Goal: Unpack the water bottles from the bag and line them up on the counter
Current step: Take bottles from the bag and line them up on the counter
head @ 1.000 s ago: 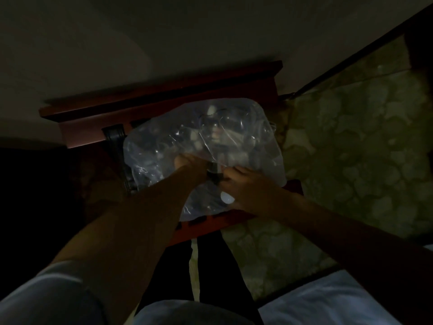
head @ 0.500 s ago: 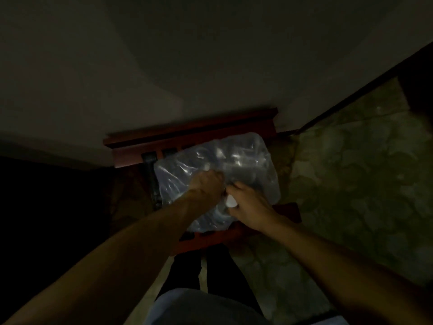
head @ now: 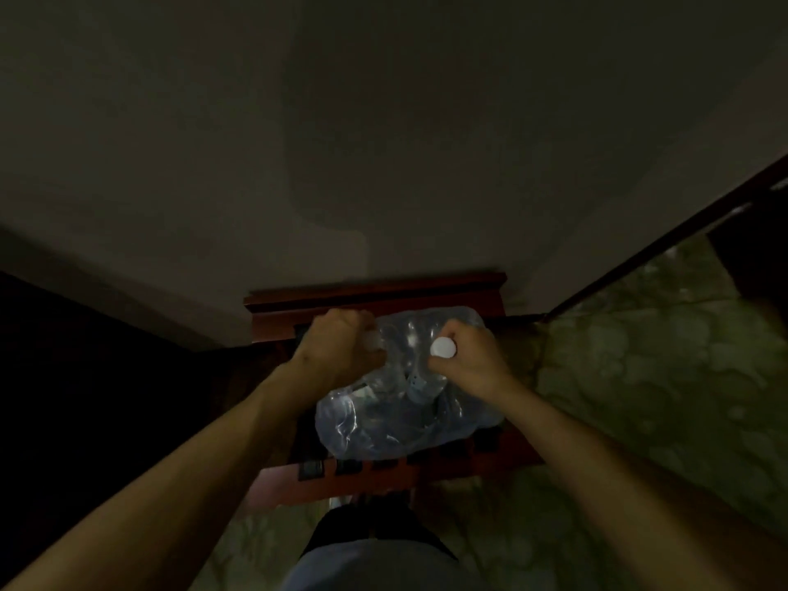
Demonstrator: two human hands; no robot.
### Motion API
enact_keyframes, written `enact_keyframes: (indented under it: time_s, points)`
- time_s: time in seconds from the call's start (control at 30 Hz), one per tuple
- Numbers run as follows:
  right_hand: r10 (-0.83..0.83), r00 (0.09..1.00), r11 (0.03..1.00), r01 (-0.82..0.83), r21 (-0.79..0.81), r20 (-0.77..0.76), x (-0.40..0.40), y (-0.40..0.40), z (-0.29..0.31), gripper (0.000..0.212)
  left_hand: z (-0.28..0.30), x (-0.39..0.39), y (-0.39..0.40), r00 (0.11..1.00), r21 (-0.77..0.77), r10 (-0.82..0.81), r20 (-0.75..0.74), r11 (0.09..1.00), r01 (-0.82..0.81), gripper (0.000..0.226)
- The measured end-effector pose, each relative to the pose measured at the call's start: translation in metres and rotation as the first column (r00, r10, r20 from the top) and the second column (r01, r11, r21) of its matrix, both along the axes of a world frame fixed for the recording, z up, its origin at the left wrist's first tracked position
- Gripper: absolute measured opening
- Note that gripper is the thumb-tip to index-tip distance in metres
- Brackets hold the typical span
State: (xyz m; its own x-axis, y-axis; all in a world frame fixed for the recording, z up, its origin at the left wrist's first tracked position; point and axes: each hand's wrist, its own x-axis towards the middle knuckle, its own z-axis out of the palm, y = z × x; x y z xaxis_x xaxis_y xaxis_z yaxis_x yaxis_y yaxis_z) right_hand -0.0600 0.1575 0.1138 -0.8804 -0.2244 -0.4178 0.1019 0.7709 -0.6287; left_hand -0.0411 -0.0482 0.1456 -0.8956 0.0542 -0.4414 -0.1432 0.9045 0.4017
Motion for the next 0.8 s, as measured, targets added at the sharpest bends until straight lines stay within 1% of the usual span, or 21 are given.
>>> enact_keyframes:
  time_s: [0.1,0.2,0.27,0.33,0.4,0.5,0.63,0.7,0.8]
  points:
    - [0.028,0.999,1.0,-0.027,0.01,-0.043,-0.008,-0.008,0.024,0.027,0.015,0.0,-0.008,0.998,-0.008,0.055,0.006,0.998,-0.055,0.039]
    - [0.079,0.993,0.995,-0.074,0.061,-0.085,-0.01,-0.017,0.043,0.026,0.019,0.009,-0.011,0.994,0.0,0.102,-0.036,0.995,-0.102,0.037]
    - [0.065,0.99,0.995,-0.056,0.077,-0.123,-0.009,-0.024,0.055,0.024,0.023,0.014,-0.012,0.991,-0.033,0.109,-0.075,0.993,-0.112,0.039]
    - [0.047,0.987,0.995,-0.032,0.096,-0.152,-0.007,-0.033,0.068,0.023,0.029,0.017,-0.015,0.987,-0.032,0.114,-0.113,0.993,-0.118,0.041]
    - [0.049,0.982,0.993,-0.028,0.118,-0.183,-0.004,-0.046,0.079,0.021,0.038,0.017,-0.018,0.981,0.028,0.14,-0.135,0.99,-0.138,0.038]
    - [0.027,0.977,0.994,-0.004,0.108,-0.209,0.004,-0.063,0.091,0.022,0.048,0.016,-0.026,0.973,0.124,0.2,-0.113,0.975,-0.186,0.033]
    - [0.019,0.968,0.985,0.025,0.173,-0.251,0.024,-0.086,0.105,0.025,0.057,0.028,-0.049,0.945,0.255,0.312,-0.093,0.925,-0.281,0.031]
    - [0.011,0.966,0.986,0.032,0.162,-0.259,0.035,-0.1,0.114,0.025,0.066,0.041,-0.064,0.943,0.282,0.315,-0.109,0.919,-0.275,0.032]
    - [-0.01,0.959,0.987,0.055,0.152,-0.285,0.051,-0.124,0.132,0.024,0.086,0.061,-0.092,0.949,0.267,0.27,-0.16,0.938,-0.222,0.036]
